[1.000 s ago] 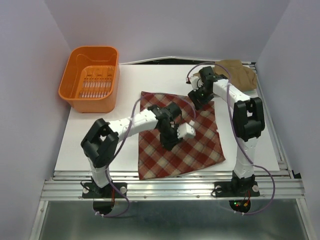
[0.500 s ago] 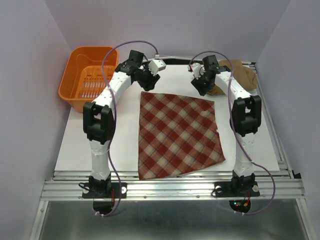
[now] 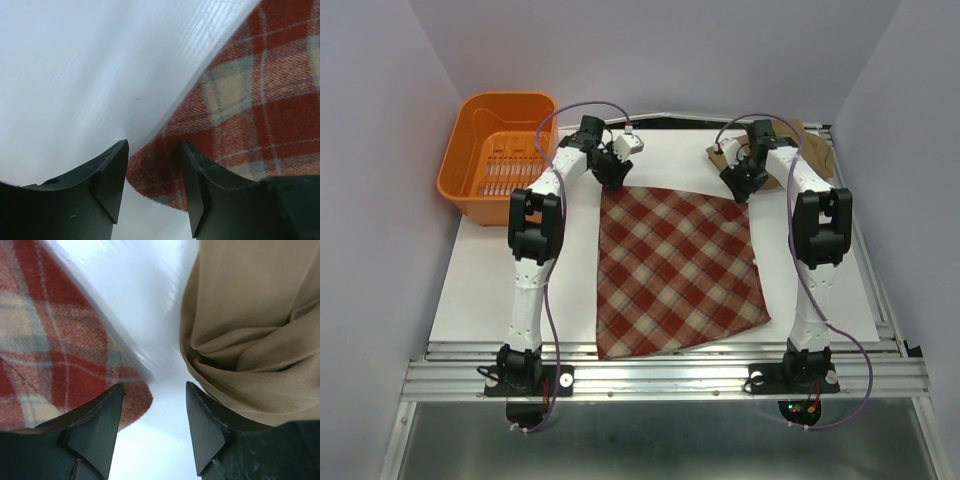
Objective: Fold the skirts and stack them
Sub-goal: Fold the skirt
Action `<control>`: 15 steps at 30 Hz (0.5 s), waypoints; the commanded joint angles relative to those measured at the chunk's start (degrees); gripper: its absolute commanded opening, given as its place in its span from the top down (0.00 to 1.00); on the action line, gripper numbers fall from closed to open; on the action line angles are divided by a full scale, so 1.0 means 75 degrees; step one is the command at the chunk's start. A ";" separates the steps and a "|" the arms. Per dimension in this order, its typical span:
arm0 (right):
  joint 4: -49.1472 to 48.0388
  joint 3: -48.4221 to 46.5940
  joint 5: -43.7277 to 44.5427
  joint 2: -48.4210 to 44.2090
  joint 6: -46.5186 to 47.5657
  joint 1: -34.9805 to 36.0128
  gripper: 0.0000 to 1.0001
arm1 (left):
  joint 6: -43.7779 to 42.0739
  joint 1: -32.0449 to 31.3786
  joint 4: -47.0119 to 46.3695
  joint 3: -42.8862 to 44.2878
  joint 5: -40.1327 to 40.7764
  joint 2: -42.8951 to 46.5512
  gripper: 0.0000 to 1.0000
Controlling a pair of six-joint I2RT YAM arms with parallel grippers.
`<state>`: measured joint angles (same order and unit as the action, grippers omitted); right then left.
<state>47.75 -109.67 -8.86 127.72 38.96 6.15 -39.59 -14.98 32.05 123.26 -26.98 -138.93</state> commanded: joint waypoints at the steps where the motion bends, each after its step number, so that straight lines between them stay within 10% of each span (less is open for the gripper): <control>1: 0.0255 0.0009 -0.0482 -0.0190 0.0372 0.0035 0.42 | -0.0544 -0.0053 0.0296 0.0078 -0.0317 0.0103 0.44; 15: 0.0548 -0.0120 -0.0600 0.0443 0.0665 0.0035 0.48 | -0.0920 -0.0030 0.0543 -0.0427 0.0105 -0.0050 0.68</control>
<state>50.59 -109.67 -12.34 129.82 42.94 6.17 -45.06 -15.49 34.06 120.44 -26.98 -139.44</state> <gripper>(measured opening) 0.536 0.356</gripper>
